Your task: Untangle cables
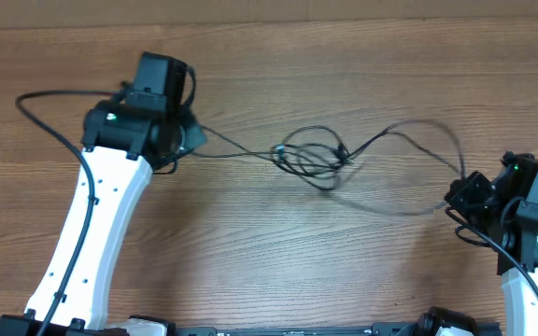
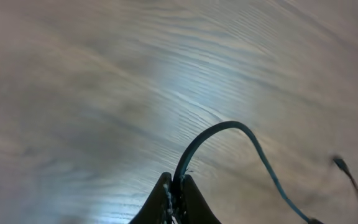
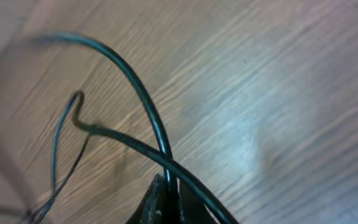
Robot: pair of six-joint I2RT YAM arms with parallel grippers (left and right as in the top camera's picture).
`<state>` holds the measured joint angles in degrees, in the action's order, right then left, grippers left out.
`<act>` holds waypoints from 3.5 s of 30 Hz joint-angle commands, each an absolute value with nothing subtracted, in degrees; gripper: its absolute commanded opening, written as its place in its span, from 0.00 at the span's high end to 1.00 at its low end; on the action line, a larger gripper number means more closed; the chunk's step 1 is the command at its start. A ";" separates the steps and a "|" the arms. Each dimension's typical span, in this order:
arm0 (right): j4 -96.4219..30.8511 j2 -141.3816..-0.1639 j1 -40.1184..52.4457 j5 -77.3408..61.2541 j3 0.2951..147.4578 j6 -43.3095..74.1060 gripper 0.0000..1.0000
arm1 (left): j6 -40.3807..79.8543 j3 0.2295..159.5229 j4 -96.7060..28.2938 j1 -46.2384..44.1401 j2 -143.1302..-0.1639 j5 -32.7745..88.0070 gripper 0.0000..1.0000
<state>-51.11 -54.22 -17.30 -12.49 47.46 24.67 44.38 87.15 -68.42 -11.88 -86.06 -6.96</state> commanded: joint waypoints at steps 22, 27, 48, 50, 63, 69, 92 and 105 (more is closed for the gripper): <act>-57.65 -56.53 -17.58 -24.95 48.38 13.67 0.39 | 26.74 88.12 -75.48 -13.89 -89.65 -0.16 0.41; -61.25 -58.37 -17.58 -25.12 48.38 14.17 0.12 | 36.53 87.81 -76.86 -14.31 -89.67 1.65 0.00; -70.89 -54.43 -16.88 -29.71 46.87 21.17 0.00 | 33.50 77.34 -75.16 -28.40 -83.53 4.47 0.00; -72.38 -54.43 -16.88 -26.30 46.87 21.17 0.00 | 33.91 77.34 -74.67 -28.56 -79.81 4.19 0.01; -73.38 -54.81 -16.88 -23.57 46.87 21.21 0.00 | 40.40 77.32 -76.86 -28.53 -57.04 -5.76 0.00; -73.36 -54.83 -16.88 -23.57 46.87 21.21 0.00 | 46.00 77.30 -77.60 -28.53 -54.59 -7.57 0.00; -73.36 -54.81 -16.88 -23.57 46.87 21.21 0.00 | 70.13 76.58 -90.17 -28.53 -54.63 -25.45 0.00; -73.36 -54.81 -16.88 -23.57 46.87 21.21 0.00 | 70.32 69.67 -79.53 -28.53 -55.42 -21.39 0.00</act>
